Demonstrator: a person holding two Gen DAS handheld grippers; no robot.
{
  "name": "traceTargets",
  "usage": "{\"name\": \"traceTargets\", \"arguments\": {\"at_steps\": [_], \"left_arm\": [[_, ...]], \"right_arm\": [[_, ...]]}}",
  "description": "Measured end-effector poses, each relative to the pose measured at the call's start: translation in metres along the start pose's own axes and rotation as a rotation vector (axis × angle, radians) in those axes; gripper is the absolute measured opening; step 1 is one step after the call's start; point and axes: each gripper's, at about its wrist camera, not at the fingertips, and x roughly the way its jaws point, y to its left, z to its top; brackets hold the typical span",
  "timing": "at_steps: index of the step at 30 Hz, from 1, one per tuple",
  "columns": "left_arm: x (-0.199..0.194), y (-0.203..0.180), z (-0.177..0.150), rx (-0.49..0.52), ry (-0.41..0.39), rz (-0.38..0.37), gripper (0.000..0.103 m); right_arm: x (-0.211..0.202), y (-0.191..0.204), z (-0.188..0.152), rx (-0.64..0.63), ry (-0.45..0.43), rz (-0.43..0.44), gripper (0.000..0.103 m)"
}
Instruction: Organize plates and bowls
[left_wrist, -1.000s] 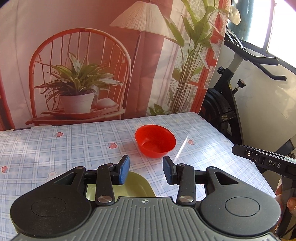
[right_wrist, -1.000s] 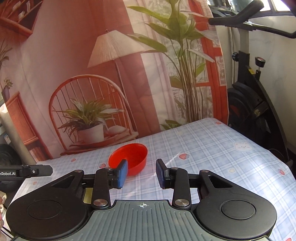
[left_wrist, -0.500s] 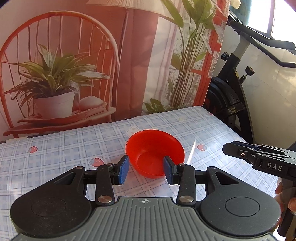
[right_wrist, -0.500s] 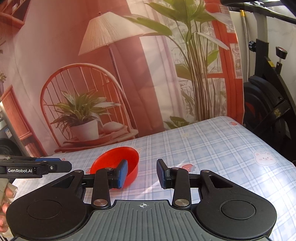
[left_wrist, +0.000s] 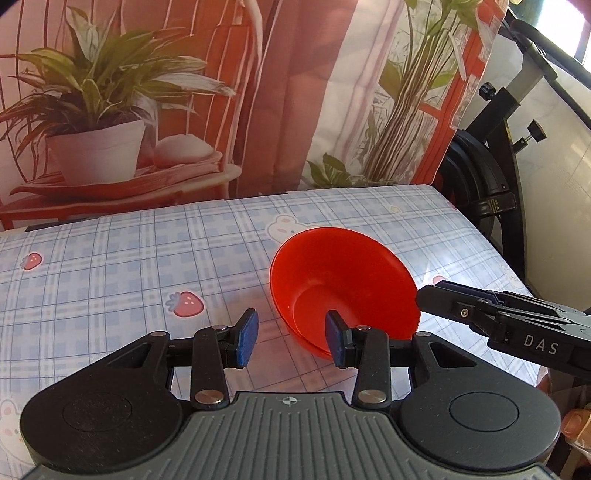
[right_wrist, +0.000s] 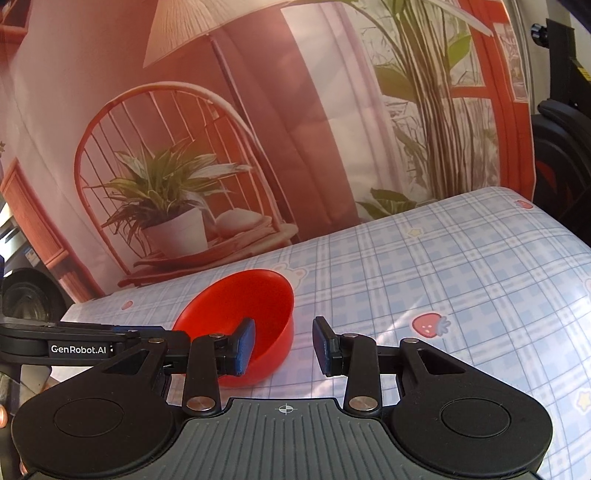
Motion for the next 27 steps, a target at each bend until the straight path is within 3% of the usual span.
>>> {"name": "traceTargets", "arguments": {"at_steps": [3,9,11,16,27], "left_arm": [[0.006,0.003,-0.002,-0.008,0.016,-0.009,0.039],[0.009,-0.003,0.0,0.021,0.026,-0.028,0.02],[0.008,-0.004,-0.001,0.021,0.023,-0.033,0.019],[0.006,-0.004,-0.002,0.015,0.027,-0.04,0.017],[-0.025,-0.015,-0.006,0.037,-0.005,-0.044,0.017]], "right_arm": [[0.01,0.003,-0.001,-0.001,0.028,-0.004,0.03],[0.019,0.008,-0.005,-0.005,0.059,-0.001,0.024],[0.019,0.008,-0.005,-0.006,0.068,-0.001,0.018],[0.016,0.011,-0.006,-0.003,0.08,-0.03,0.014],[-0.017,0.023,-0.001,0.017,0.065,-0.046,0.012]]}}
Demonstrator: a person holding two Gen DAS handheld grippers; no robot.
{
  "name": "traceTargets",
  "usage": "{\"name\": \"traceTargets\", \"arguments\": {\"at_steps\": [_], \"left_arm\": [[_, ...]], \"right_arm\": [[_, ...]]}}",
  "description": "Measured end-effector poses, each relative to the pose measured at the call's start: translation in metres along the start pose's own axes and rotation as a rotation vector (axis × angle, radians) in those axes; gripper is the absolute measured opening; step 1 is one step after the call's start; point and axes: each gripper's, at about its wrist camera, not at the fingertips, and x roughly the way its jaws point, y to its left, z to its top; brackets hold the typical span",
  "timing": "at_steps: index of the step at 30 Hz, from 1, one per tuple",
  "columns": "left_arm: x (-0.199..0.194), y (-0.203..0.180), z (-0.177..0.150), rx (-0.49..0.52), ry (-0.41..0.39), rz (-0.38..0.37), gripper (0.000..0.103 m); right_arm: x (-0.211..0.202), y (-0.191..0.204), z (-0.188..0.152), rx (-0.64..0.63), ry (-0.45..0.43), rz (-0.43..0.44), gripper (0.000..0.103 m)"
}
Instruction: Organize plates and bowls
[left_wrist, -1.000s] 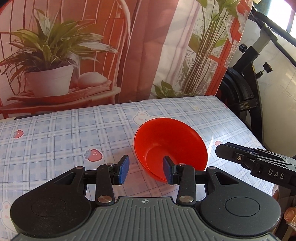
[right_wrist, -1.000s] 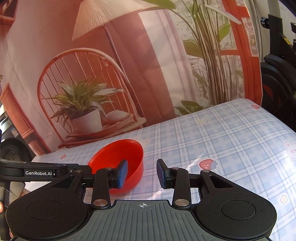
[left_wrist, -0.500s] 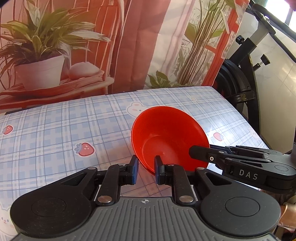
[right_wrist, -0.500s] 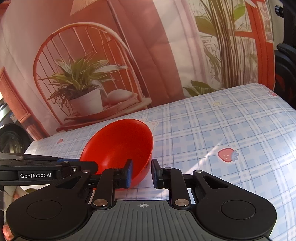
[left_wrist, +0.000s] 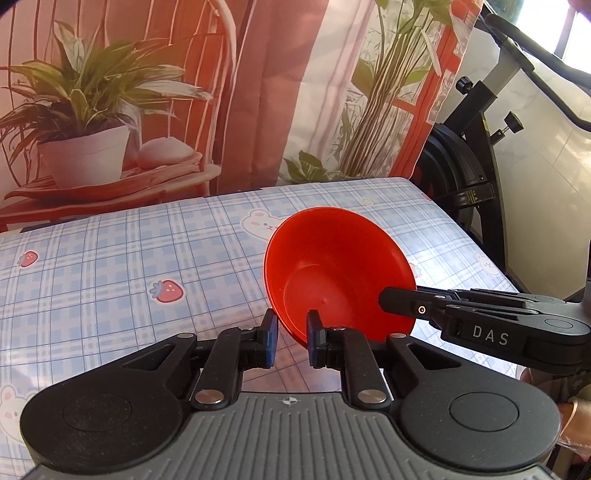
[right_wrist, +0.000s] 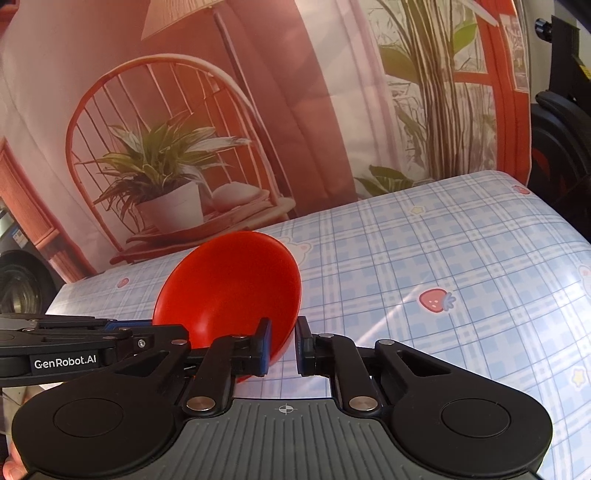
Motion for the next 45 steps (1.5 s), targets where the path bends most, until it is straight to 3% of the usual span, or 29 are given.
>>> {"name": "traceTargets", "arguments": {"at_steps": [11,23,45], "left_arm": [[-0.051,-0.015,-0.012,0.024,-0.051,-0.02,0.017],[-0.09,-0.032,-0.046,0.045,-0.058,-0.039,0.017],[-0.134,-0.044,-0.1,0.043,-0.076,-0.054,0.017]], "right_arm": [[-0.055,0.017,-0.012,0.029,-0.047,-0.01,0.01],[-0.11,0.031,-0.048,0.096,-0.08,-0.029,0.01],[-0.168,0.051,-0.1,0.123,-0.092,-0.046,0.011]]}}
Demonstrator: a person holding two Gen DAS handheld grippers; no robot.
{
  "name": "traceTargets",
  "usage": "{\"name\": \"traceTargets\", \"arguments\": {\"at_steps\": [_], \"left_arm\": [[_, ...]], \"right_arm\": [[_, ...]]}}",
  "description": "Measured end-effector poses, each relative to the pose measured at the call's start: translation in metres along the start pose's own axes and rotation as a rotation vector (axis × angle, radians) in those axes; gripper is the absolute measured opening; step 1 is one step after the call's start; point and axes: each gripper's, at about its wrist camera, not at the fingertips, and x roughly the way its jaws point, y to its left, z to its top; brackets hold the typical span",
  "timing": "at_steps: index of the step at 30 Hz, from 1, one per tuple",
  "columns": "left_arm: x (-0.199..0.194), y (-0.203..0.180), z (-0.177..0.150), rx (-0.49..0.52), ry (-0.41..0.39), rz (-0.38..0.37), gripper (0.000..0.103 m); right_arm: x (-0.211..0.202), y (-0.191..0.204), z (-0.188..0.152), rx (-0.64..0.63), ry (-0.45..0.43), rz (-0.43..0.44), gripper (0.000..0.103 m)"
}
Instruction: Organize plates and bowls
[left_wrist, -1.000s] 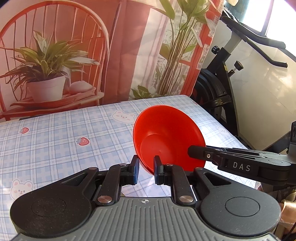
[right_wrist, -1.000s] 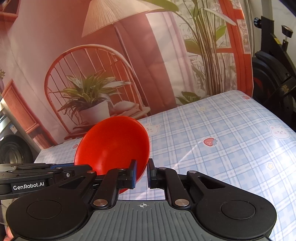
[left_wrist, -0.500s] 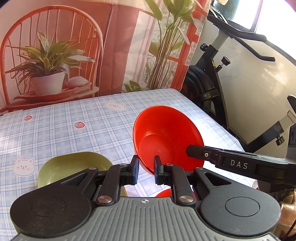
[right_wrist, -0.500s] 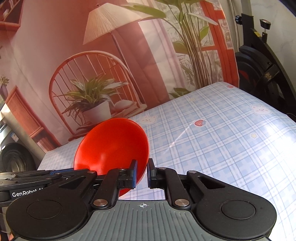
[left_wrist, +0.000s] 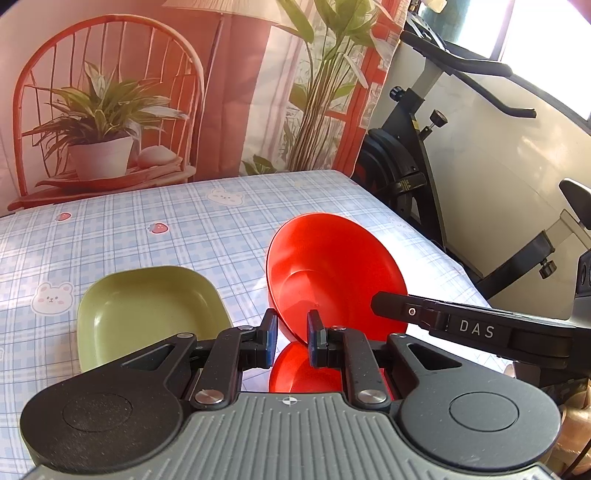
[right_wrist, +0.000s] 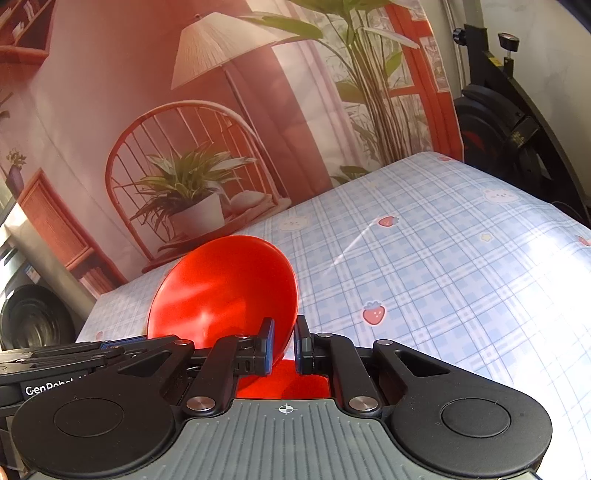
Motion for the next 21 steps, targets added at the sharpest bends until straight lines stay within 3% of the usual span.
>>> {"name": "traceTargets", "arguments": {"at_steps": [9,13,21], "left_arm": [[-0.006,0.001,-0.016,-0.02,0.031,-0.023,0.018],[-0.007,0.007,-0.023,-0.078,0.047,-0.07,0.018],[0.0,0.006,-0.032,-0.074,0.085,-0.088,0.019]], "right_arm": [[-0.009,0.004,-0.011,-0.025,0.028,-0.019,0.011],[-0.014,0.003,-0.017,-0.03,0.04,-0.023,0.011],[-0.011,-0.006,-0.031,-0.006,0.08,-0.035,0.011]]}}
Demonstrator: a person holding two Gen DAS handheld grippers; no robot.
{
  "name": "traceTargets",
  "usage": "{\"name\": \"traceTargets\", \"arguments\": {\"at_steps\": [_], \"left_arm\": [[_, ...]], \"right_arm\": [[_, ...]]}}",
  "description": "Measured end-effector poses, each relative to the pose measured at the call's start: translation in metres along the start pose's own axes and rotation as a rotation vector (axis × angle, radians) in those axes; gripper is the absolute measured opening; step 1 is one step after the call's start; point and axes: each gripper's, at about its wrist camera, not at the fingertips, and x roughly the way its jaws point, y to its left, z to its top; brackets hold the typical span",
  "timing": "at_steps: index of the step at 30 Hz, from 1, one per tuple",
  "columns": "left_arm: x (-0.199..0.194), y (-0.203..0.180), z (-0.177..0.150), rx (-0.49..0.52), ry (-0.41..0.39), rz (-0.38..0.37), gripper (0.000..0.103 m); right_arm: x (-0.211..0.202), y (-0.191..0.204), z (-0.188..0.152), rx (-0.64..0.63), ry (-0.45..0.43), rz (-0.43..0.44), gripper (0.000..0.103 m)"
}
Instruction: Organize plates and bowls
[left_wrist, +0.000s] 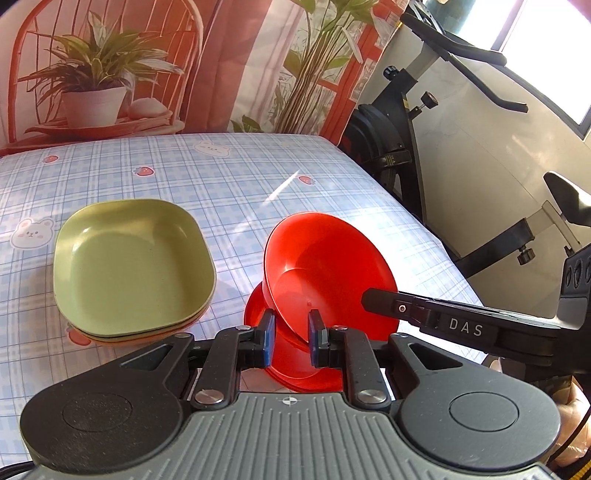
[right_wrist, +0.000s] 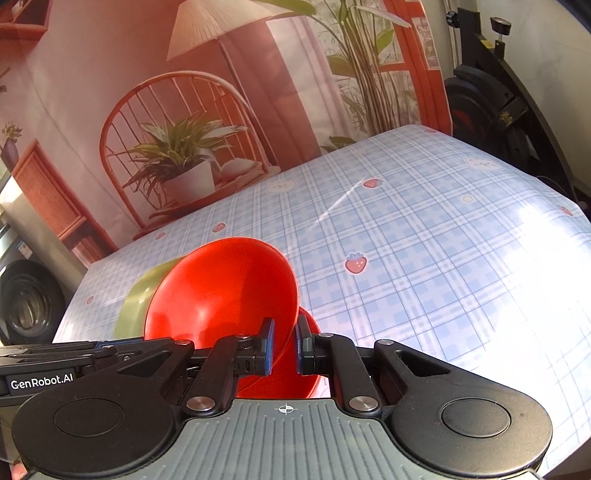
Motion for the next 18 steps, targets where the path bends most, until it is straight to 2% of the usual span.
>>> {"name": "traceTargets", "arguments": {"at_steps": [12,18], "left_arm": [[0.012,0.005,-0.01,-0.013,0.051,0.003,0.019],[0.013,0.008,-0.011,-0.019,0.051,0.006,0.019]], "right_arm": [[0.008,-0.004,-0.012,0.001,0.033,-0.014,0.012],[0.011,-0.005,-0.015,0.0,0.043,-0.017,0.012]]}}
